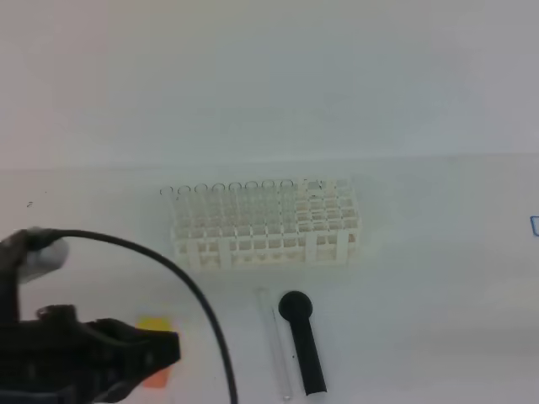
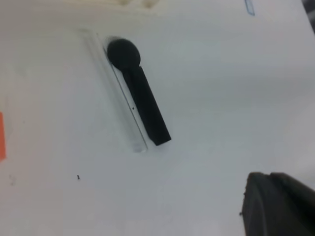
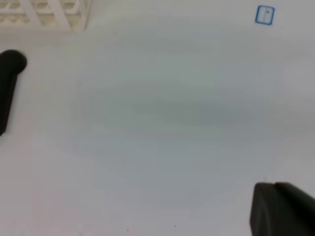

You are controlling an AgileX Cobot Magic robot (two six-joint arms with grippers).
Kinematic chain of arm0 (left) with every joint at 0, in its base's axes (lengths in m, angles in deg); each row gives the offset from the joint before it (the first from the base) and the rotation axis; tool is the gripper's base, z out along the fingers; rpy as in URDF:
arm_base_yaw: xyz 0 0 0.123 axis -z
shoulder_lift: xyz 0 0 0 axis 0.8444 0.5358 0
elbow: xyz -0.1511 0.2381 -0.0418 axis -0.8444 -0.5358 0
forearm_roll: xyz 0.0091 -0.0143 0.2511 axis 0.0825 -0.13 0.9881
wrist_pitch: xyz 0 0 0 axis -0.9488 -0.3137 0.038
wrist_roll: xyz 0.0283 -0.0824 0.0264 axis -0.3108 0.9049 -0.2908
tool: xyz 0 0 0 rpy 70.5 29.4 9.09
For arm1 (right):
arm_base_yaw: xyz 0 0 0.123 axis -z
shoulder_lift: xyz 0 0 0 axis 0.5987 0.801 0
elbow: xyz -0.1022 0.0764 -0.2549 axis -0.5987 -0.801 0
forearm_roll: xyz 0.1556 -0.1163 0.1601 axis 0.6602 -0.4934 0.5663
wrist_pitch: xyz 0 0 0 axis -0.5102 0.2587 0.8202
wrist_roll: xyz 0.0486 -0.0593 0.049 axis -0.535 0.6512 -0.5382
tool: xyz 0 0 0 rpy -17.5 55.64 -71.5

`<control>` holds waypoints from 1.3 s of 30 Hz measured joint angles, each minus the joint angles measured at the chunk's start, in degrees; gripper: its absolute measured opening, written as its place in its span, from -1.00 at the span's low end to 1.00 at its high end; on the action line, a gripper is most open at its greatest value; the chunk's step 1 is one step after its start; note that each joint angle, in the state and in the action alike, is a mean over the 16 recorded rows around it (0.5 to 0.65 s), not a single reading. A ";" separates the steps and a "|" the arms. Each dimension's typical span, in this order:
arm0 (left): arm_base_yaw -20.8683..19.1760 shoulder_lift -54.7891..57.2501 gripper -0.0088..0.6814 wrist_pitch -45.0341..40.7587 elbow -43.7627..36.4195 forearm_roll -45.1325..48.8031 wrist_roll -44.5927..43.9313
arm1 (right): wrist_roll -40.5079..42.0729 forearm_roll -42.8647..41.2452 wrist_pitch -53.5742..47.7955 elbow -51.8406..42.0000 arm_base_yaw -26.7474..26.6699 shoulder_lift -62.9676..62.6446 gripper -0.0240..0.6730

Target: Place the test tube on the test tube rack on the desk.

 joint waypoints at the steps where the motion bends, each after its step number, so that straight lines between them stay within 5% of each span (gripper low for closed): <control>1: 1.79 2.34 -0.98 1.25 0.22 -0.54 -0.55 | -0.14 0.14 -0.26 0.01 0.00 0.02 -0.94; 10: 18.42 21.55 -0.94 14.05 4.63 9.94 9.20 | -0.39 0.72 -3.67 0.04 0.00 0.21 -0.91; 16: 24.77 32.66 -0.73 16.84 10.18 21.50 21.05 | 0.25 0.76 -6.07 0.06 0.00 0.53 -0.77; 29: 26.42 49.41 0.18 13.21 20.88 30.09 30.91 | 0.96 0.81 -8.07 0.07 0.00 0.87 -0.41; 39: 26.43 54.40 0.38 12.52 22.88 31.46 32.07 | 0.97 1.42 -8.18 0.07 0.00 0.87 -0.38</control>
